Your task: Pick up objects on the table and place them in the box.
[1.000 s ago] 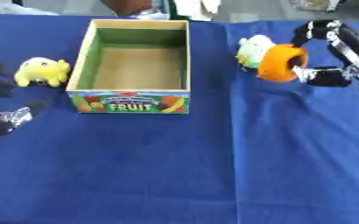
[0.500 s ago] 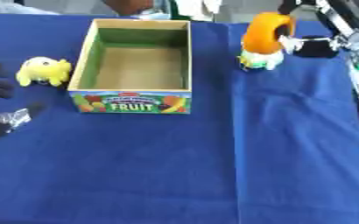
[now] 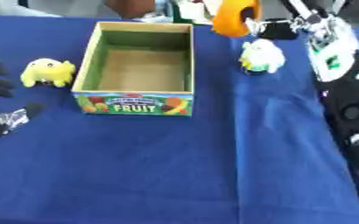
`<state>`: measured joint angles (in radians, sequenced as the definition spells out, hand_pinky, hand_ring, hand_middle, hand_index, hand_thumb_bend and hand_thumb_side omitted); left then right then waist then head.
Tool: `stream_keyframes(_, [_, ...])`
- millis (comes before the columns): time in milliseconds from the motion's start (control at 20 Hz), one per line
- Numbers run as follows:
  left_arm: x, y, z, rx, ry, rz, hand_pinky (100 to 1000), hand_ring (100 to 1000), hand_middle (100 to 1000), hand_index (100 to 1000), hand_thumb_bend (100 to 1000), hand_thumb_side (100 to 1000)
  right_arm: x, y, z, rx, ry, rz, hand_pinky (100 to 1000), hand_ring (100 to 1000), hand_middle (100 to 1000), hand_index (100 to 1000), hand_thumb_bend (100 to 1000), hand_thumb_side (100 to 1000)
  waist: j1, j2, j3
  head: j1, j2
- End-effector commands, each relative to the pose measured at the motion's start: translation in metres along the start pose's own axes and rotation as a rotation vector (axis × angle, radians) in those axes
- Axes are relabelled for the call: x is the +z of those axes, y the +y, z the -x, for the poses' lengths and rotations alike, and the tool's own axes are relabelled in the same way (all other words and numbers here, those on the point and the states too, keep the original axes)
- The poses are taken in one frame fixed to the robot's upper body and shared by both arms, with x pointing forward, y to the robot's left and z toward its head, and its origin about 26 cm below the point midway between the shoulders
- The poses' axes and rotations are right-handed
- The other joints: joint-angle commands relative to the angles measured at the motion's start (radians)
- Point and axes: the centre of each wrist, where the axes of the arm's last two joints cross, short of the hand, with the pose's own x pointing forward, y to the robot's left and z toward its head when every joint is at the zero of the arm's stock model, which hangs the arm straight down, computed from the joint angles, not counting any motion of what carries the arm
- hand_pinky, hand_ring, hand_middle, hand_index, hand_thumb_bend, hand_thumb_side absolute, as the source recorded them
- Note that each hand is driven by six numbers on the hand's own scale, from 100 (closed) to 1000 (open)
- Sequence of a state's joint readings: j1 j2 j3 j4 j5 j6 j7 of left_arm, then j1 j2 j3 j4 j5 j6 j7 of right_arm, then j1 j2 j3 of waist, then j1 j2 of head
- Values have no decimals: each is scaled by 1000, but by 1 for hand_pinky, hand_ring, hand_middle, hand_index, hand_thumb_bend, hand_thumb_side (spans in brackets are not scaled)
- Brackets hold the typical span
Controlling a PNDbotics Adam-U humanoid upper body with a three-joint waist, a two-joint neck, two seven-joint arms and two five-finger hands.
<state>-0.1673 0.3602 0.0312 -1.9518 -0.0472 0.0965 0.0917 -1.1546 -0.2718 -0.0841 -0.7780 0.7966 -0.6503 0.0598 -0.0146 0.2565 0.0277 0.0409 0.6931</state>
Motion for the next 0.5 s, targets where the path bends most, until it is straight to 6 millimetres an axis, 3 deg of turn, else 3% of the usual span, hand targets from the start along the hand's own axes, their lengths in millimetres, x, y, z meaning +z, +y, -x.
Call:
stream_keyframes(50, [-7, 0, -9, 2, -41, 35, 592, 604, 628, 741, 805, 100, -17, -2, -9, 9, 4, 19, 699, 801, 602, 301, 100, 100, 2, -22, 13, -19, -15])
stream_keyframes(500, [-16, -8, -19, 38, -85, 89, 591, 603, 627, 741, 808, 100, -33, 23, -25, -12, 19, 11, 699, 807, 602, 306, 100, 100, 1, -21, 68, -54, -21])
